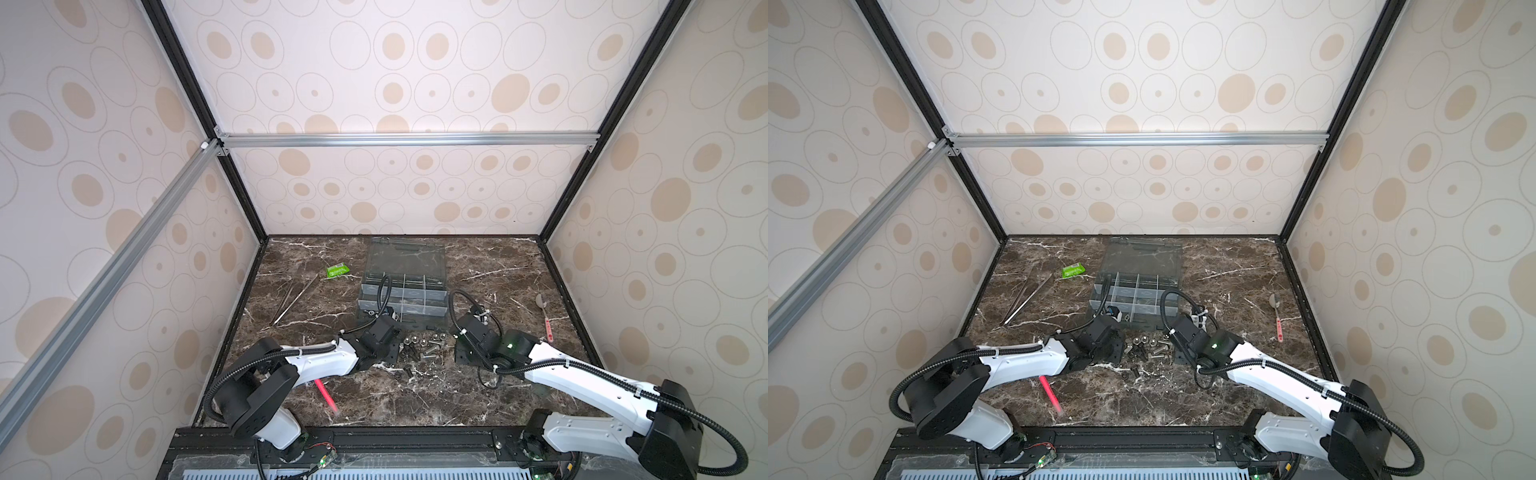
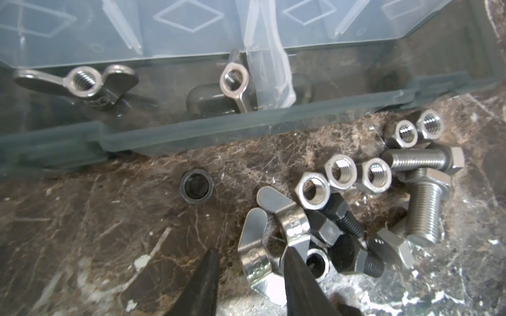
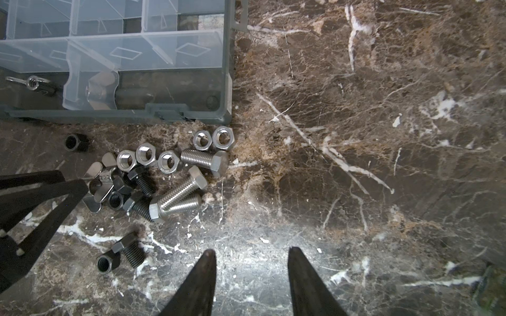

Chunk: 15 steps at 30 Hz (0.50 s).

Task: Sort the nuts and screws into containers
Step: 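Close the left gripper on the silver wing nut and lift it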

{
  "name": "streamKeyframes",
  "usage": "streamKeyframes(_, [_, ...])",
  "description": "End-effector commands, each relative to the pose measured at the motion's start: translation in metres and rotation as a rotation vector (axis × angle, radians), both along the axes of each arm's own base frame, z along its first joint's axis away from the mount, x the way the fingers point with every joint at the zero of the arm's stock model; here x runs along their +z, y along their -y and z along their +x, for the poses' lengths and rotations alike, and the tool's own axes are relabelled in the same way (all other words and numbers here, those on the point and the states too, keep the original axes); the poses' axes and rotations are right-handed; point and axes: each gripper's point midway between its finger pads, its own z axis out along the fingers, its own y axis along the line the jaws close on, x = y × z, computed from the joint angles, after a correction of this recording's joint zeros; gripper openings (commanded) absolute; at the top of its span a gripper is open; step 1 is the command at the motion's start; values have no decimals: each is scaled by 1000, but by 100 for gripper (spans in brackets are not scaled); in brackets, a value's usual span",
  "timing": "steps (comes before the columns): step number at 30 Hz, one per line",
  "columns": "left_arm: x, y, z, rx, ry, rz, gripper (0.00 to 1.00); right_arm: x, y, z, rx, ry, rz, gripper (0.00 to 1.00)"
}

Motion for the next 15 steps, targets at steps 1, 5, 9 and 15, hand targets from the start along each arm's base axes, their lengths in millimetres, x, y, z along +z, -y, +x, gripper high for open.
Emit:
streamKeyframes(1, [3,9,3,-4,4,-7,38,-4,6,-5,-19,-6,-12,46])
streamKeyframes(5, [-5,5,1,3,-19,22,37,-5,6,-6,-18,-8,-14,46])
streamKeyframes(9, [-13,-1,-2,13,-33,54,33,-8,7,-6,-20,-11,-17,46])
streamKeyframes(15, [-14,-7,0,28,-27,90,30,-11,6,-6,-16,-15,-21,46])
